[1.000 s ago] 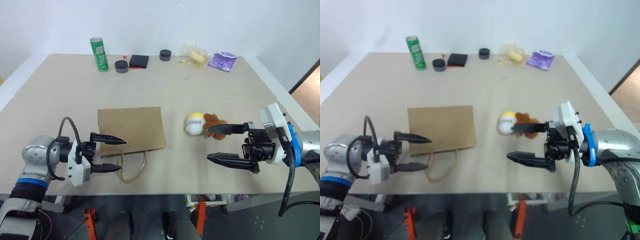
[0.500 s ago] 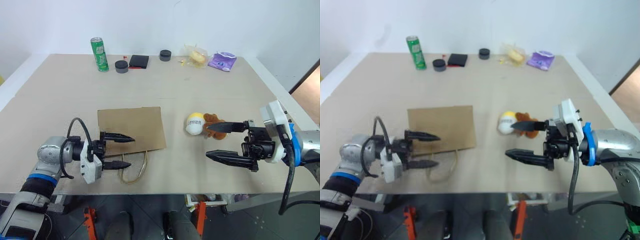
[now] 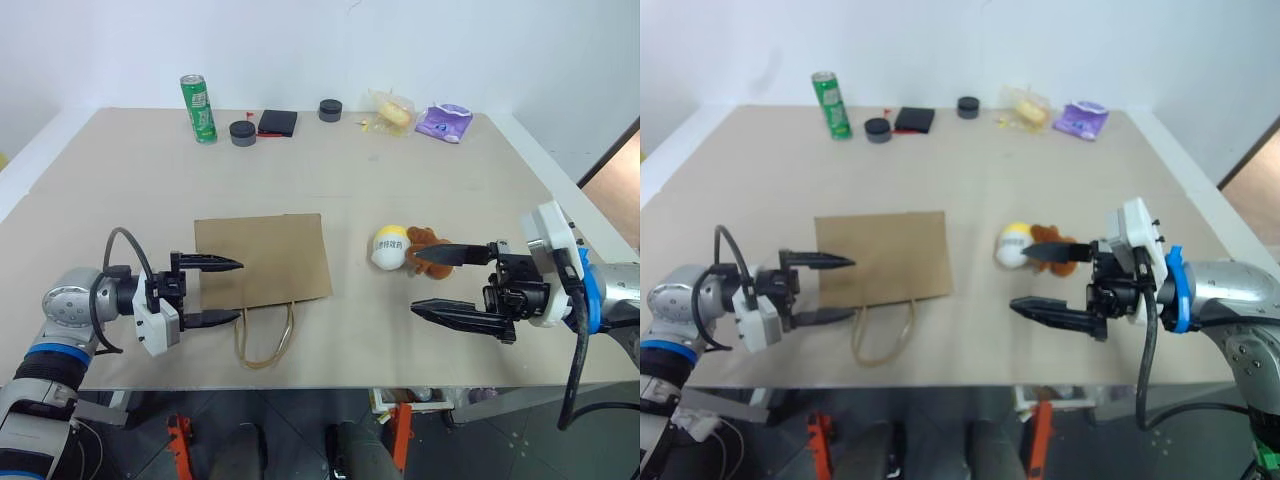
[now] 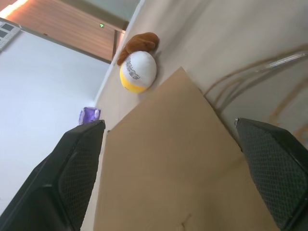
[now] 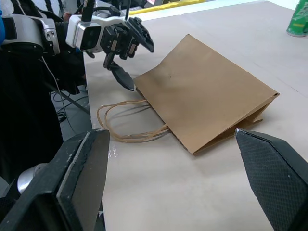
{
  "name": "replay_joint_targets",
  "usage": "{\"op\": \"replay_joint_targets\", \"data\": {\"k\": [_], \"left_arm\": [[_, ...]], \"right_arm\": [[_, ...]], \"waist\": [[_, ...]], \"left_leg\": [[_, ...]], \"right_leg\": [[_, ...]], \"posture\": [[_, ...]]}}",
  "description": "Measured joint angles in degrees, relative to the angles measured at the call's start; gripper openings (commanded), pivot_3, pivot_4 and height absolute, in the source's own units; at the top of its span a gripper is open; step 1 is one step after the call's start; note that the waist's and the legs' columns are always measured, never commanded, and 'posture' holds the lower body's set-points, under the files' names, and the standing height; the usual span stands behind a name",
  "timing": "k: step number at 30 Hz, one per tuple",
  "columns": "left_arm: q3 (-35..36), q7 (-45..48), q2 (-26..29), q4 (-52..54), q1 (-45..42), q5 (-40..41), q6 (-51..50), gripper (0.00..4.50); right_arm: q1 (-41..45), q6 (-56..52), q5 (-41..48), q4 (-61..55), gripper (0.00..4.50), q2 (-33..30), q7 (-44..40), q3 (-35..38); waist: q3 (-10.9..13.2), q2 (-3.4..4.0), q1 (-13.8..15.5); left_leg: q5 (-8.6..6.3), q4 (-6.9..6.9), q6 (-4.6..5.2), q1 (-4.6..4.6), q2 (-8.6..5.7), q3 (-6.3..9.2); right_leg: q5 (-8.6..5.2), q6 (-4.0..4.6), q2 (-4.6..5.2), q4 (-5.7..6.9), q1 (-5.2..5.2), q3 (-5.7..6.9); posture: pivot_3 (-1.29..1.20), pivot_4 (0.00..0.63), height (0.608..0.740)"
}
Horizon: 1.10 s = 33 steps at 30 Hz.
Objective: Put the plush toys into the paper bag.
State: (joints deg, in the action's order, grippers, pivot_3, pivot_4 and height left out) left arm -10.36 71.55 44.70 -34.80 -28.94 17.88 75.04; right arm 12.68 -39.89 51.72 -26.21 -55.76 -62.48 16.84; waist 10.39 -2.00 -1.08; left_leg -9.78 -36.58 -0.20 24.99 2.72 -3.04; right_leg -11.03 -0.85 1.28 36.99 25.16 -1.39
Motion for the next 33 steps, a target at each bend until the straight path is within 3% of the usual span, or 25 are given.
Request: {"op": "replay_joint_targets", "data": {"k": [18, 22, 25, 27, 30, 33], "left_arm": [[-7.6, -4.3, -3.3, -1.3, 0.0, -4.2, 3.8, 4.47], [-9.1, -6.4, -4.7, 0.0, -0.1, -4.9, 2.9, 3.38], [-9.6, -7.6, -4.7, 0.3, -0.1, -5.0, 1.1, 2.0], [-9.6, -7.8, -4.6, 0.5, -0.1, -5.1, 0.6, 1.47], [-9.6, -8.7, -4.6, 1.8, -0.1, -5.1, -1.3, 0.18], [-9.6, -9.6, -4.6, 3.0, -0.1, -5.1, -3.6, 0.04]], "right_arm": [[0.0, -0.5, 1.5, -0.7, 4.5, 0.0, 1.3, 0.1], [-0.2, -0.8, 2.0, -1.7, 4.5, 0.0, 2.1, 0.8], [-0.7, -0.9, 2.1, -1.7, 4.5, 0.0, 2.7, 1.3], [-0.7, -0.9, 2.2, -1.7, 4.5, 0.0, 2.9, 1.3], [-0.7, -0.9, 2.6, -1.7, 4.5, 0.0, 3.1, 1.3], [-0.7, -0.9, 2.6, -1.8, 4.5, 0.4, 3.5, 1.3]], "waist": [[0.0, 0.0, 0.0], [0.0, -0.01, 0.1], [0.0, -0.01, 0.1], [0.0, -0.01, 0.1], [0.0, -0.01, 0.1], [0.0, -0.01, 0.1]], "left_leg": [[0.0, 0.0, 0.0, 0.01, -0.01, 0.0], [0.0, -0.01, 0.0, 0.02, 0.0, 0.01], [0.0, -0.01, 0.0, 0.02, -0.01, 0.02], [0.0, -0.01, 0.0, 0.02, -0.01, 0.01], [0.0, -0.01, 0.0, 0.02, -0.02, 0.01], [0.0, -0.01, 0.0, 0.02, -0.02, 0.02]], "right_leg": [[0.0, 0.0, 0.02, 0.0, -0.01, -0.01], [0.01, -0.01, -0.01, 0.0, 0.0, 0.0], [0.01, -0.01, -0.02, 0.0, 0.0, 0.0], [0.01, -0.01, -0.01, 0.0, -0.01, 0.0], [0.01, -0.01, 0.0, 0.0, -0.01, 0.0], [0.01, -0.01, -0.01, 0.0, -0.01, 0.0]], "posture": [[0.0, 0.15, 0.74], [0.0, 0.15, 0.74], [0.0, 0.15, 0.74], [0.0, 0.15, 0.74], [0.0, 0.15, 0.74], [0.0, 0.15, 0.74]]}}
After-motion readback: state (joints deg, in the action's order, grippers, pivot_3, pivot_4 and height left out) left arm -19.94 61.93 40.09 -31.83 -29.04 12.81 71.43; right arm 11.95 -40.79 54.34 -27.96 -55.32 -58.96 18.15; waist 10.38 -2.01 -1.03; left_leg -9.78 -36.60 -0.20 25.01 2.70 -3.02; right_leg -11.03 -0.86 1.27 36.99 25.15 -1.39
